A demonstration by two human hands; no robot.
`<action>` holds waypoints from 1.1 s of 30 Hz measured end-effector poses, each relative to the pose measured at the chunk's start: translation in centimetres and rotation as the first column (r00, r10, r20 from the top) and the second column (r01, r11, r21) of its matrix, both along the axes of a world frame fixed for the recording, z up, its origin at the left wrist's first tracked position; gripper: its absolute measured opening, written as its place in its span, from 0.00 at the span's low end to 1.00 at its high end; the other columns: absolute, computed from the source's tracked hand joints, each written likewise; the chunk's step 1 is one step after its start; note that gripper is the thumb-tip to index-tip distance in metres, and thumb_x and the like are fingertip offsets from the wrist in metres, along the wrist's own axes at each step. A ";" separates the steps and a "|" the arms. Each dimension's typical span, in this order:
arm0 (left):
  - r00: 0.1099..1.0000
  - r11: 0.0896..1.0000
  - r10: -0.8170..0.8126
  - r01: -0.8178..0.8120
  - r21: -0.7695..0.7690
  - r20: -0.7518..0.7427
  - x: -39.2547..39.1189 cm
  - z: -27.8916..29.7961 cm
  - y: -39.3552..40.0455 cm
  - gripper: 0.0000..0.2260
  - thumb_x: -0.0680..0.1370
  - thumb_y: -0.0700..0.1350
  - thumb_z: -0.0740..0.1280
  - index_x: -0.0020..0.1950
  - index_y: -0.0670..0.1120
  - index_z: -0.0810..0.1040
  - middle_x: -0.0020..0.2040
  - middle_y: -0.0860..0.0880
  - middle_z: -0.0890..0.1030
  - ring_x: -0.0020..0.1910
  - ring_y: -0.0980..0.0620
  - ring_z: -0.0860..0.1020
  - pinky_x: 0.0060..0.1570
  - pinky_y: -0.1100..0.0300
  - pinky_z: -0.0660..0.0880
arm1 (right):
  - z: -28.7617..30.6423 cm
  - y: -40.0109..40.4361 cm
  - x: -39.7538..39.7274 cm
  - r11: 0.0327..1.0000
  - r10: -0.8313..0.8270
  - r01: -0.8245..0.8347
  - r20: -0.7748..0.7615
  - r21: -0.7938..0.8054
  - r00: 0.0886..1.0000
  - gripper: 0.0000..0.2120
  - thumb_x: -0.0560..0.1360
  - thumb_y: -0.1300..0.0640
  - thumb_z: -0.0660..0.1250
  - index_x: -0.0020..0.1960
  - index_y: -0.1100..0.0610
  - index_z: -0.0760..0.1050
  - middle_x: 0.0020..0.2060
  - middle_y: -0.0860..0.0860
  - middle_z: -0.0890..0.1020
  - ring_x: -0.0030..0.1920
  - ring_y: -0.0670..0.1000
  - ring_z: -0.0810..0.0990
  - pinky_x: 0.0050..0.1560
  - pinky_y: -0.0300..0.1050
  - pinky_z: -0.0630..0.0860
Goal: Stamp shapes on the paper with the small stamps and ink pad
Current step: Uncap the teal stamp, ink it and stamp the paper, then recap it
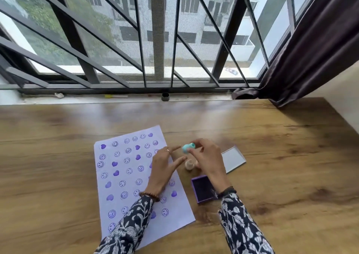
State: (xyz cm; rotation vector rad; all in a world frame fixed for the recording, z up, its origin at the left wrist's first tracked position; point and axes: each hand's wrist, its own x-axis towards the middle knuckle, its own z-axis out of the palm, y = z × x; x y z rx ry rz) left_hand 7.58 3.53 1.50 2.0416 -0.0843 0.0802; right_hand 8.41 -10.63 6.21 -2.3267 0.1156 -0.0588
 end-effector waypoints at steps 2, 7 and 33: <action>0.993 0.963 0.010 -0.041 -0.266 -0.115 -0.5 1.5 0.0 0.13 0.70 0.42 0.73 0.53 0.51 0.79 0.50 0.51 0.82 0.50 0.55 0.79 0.51 0.69 0.71 | 0.9 -0.1 -0.9 0.966 -0.019 0.025 -0.027 0.257 0.999 0.05 0.68 0.59 0.72 0.44 0.54 0.81 0.34 0.42 0.79 0.36 0.34 0.76 0.38 0.27 0.70; 0.989 0.852 0.025 -0.096 -0.515 -0.144 -2.4 4.0 -0.5 0.10 0.68 0.36 0.73 0.45 0.48 0.82 0.41 0.51 0.86 0.43 0.52 0.83 0.45 0.66 0.77 | 2.4 -0.1 -3.8 0.754 0.037 0.077 -0.160 0.652 0.986 0.05 0.72 0.58 0.70 0.47 0.53 0.81 0.40 0.46 0.85 0.40 0.41 0.80 0.41 0.34 0.73; 0.888 0.892 -0.443 0.451 0.040 -0.122 -8.3 0.3 0.1 0.12 0.69 0.40 0.73 0.51 0.46 0.78 0.58 0.52 0.80 0.59 0.61 0.74 0.54 0.74 0.66 | 0.7 -3.6 -11.3 0.648 -0.291 0.504 -0.425 0.571 0.857 0.04 0.70 0.65 0.70 0.38 0.59 0.77 0.38 0.60 0.80 0.35 0.50 0.79 0.32 0.36 0.78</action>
